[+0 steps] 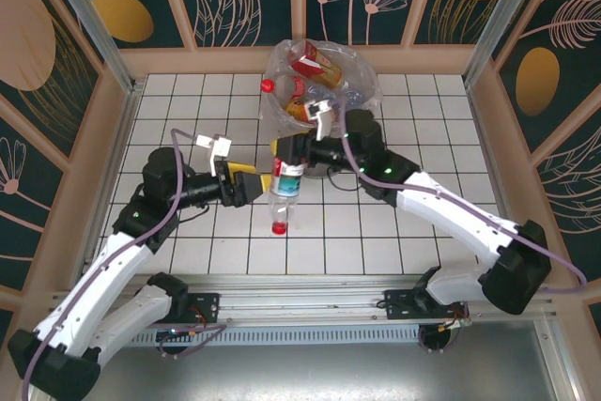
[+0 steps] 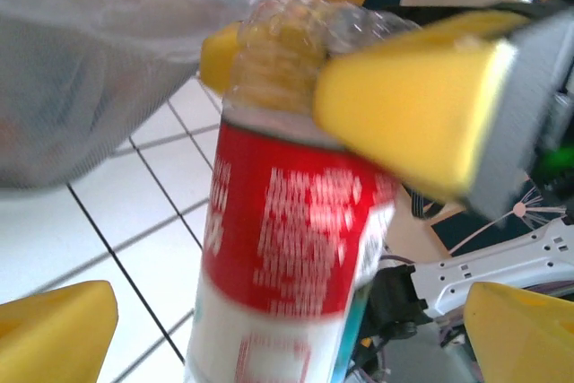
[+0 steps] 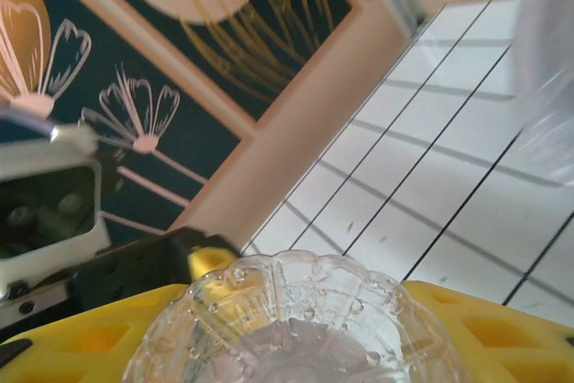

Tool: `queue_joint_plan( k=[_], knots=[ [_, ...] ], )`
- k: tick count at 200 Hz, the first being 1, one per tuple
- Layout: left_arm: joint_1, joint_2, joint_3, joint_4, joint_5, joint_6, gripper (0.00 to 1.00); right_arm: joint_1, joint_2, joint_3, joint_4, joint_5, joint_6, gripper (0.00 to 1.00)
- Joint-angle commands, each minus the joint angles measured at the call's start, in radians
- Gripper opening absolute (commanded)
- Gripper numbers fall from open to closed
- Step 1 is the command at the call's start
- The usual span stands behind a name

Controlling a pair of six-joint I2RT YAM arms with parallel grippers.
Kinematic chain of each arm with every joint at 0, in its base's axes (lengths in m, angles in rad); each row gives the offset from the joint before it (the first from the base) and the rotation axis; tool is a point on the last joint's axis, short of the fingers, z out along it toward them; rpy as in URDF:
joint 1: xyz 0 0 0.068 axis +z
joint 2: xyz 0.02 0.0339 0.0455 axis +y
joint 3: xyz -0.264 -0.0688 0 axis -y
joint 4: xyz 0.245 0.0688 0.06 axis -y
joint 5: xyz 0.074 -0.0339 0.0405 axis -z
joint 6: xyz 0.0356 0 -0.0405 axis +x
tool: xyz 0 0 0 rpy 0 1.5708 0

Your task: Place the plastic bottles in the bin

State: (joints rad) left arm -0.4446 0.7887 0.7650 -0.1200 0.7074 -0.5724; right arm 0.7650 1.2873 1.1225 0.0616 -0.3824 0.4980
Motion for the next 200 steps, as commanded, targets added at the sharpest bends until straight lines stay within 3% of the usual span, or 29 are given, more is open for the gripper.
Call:
queue_joint_plan(
  k=[1, 74, 139, 200],
  knots=[
    [-0.001, -0.073, -0.001, -0.026, -0.055, 0.162, 0.99, -0.085, -0.086, 0.087, -0.046, 0.006, -0.042, 0.54],
    [-0.002, -0.140, -0.154, 0.065, -0.081, 0.197, 0.99, -0.296, -0.034, 0.313, -0.023, -0.020, 0.078, 0.54],
    [-0.002, -0.161, -0.168, 0.049, -0.100, 0.210, 0.98, -0.394, 0.061, 0.359, 0.084, 0.149, 0.215, 0.54],
    [-0.002, -0.161, -0.174, 0.046, -0.101, 0.209, 0.98, -0.494, 0.212, 0.440, 0.147, 0.050, 0.333, 0.55]
  ],
)
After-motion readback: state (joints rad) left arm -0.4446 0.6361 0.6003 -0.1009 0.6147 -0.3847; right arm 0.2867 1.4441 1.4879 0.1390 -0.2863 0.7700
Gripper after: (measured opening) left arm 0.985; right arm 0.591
